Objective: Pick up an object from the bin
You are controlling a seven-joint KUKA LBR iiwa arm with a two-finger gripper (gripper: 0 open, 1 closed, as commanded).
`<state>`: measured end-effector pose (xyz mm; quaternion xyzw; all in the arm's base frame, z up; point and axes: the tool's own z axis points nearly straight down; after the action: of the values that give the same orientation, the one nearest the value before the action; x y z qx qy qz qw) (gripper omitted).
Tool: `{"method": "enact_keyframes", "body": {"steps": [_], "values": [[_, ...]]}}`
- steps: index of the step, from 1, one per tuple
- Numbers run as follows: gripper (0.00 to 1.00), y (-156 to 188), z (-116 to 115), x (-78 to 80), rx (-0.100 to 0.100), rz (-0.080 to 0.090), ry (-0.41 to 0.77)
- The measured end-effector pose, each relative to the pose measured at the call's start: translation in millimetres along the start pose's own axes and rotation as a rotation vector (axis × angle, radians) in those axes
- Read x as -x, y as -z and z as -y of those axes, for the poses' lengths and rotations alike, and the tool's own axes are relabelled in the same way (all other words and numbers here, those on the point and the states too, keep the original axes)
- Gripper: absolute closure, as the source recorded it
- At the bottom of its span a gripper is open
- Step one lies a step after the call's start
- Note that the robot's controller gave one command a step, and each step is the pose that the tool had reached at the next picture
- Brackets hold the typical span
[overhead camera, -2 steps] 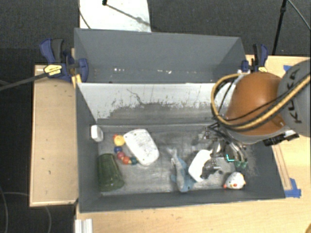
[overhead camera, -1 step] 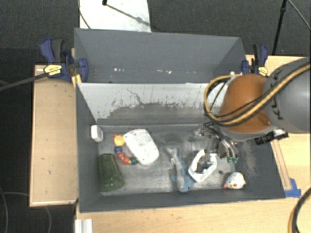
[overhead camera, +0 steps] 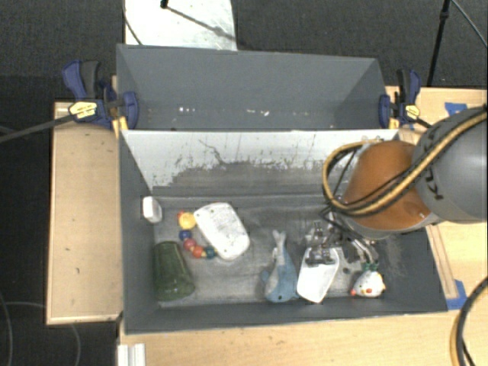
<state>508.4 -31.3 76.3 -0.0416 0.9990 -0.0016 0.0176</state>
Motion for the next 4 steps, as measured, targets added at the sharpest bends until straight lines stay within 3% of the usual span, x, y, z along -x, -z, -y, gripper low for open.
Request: {"method": "enact_keyframes", "body": {"steps": [1,2,3,4], "values": [[1.0,0,0,0.0,0.0,0.0,0.0],[1.0,48,-7,-0.9,0.005,-0.038,-0.004],[0.0,-8,-28,60.3,0.003,-0.028,-0.018],[1.0,-3,-28,61.3,0.004,-0.023,-0.019]]}}
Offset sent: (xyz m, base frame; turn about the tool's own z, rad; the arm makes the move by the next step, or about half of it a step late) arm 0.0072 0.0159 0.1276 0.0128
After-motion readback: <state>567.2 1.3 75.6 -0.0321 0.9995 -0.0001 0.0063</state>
